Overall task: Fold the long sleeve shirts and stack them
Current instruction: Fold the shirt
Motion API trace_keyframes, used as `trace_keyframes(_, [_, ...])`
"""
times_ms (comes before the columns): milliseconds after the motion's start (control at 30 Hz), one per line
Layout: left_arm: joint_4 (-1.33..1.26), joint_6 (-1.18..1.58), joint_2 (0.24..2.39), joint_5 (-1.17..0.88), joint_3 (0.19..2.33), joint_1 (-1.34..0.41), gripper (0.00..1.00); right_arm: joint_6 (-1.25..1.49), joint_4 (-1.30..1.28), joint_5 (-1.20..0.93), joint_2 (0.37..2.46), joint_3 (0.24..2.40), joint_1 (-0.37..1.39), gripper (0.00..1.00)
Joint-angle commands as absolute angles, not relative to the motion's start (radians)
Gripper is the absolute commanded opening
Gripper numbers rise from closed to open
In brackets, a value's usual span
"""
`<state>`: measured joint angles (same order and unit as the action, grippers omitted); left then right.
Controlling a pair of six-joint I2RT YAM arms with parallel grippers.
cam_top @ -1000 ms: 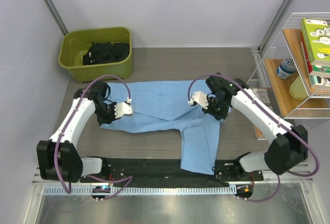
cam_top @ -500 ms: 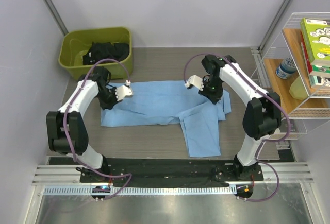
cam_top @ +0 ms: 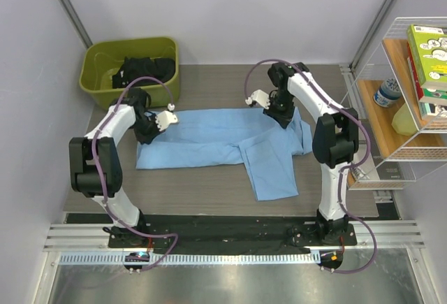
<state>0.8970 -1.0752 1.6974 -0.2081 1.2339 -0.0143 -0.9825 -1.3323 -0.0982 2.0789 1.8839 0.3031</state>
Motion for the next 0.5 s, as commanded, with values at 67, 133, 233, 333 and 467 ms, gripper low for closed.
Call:
trace_keyframes(67, [0.839,-0.988,1.753,-0.173,1.275,-0.008,0.09,-0.914,-1.436,-0.113,2.134,1.960,0.302,0.21])
trace_keyframes(133, [0.853,-0.947,1.766,-0.167,1.288,-0.005,0.24,-0.894,-1.440,-0.124,2.126,1.944,0.292,0.37])
trace_keyframes(233, [0.964,-0.871,1.782,-0.234,1.357,0.075,0.37,-0.836,-1.462,-0.169,2.099,1.948,0.227,0.48])
trace_keyframes(333, [1.054,-0.813,1.776,-0.353,1.416,0.165,0.50,-0.786,-1.508,-0.254,2.063,1.953,0.138,0.59])
trace_keyframes(467, [1.127,-0.758,1.743,-0.417,1.398,0.235,0.54,-0.744,-1.505,-0.305,1.999,1.844,0.052,0.61])
